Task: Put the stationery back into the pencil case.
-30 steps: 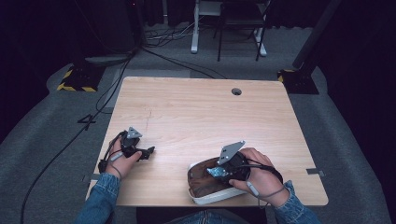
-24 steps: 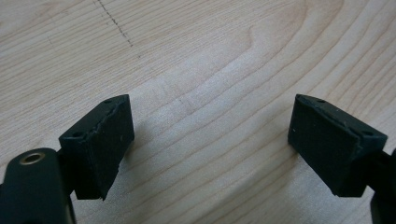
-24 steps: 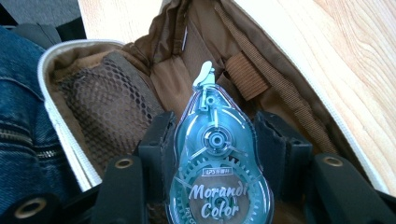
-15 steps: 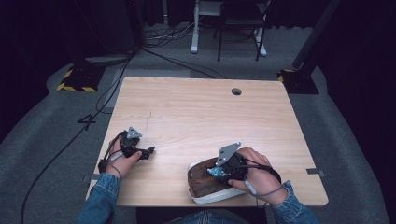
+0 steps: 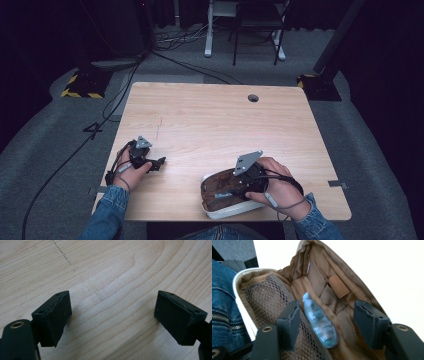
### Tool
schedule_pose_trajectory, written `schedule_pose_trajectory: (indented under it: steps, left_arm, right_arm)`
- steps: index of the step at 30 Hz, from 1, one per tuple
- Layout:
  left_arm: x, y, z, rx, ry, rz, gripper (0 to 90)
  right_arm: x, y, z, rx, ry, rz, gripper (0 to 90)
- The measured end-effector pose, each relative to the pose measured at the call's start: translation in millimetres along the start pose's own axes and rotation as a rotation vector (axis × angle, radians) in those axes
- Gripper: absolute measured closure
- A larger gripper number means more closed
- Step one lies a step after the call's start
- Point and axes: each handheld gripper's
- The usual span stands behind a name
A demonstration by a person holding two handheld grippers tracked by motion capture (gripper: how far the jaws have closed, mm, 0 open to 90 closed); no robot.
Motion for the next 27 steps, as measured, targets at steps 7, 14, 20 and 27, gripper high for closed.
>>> schedule_pose_trajectory:
  steps: [7, 14, 20, 27]
  left_arm:
    - [0.0, -0.1, -0.2, 0.0, 0.003, -0.001, 14.7]
    - [0.5, -0.4, 0.4, -0.002, 0.003, 0.003, 14.7]
    - [0.9, -0.9, 0.6, -0.001, 0.005, 0.002, 14.7]
    - [1.2, -1.1, 0.8, 0.002, -0.001, 0.003, 14.7]
  right_arm:
    - [-0.6, -18.9, 2.6, -0.006, 0.025, 0.079, 39.6]
    - [2.8, -44.4, 16.3, 0.025, 0.09, 0.205, 38.1]
    - [6.9, -55.7, 28.0, 0.043, 0.161, 0.266, 36.8]
    - [14.4, -65.7, 42.8, 0.103, 0.205, 0.3, 36.8]
Point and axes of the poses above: each handheld gripper's, and its own axes: y roughly forward along the jaws, x roughly out of its underside, z roughly to its right, and after that the axes turned 13 degrees about y, right-handed
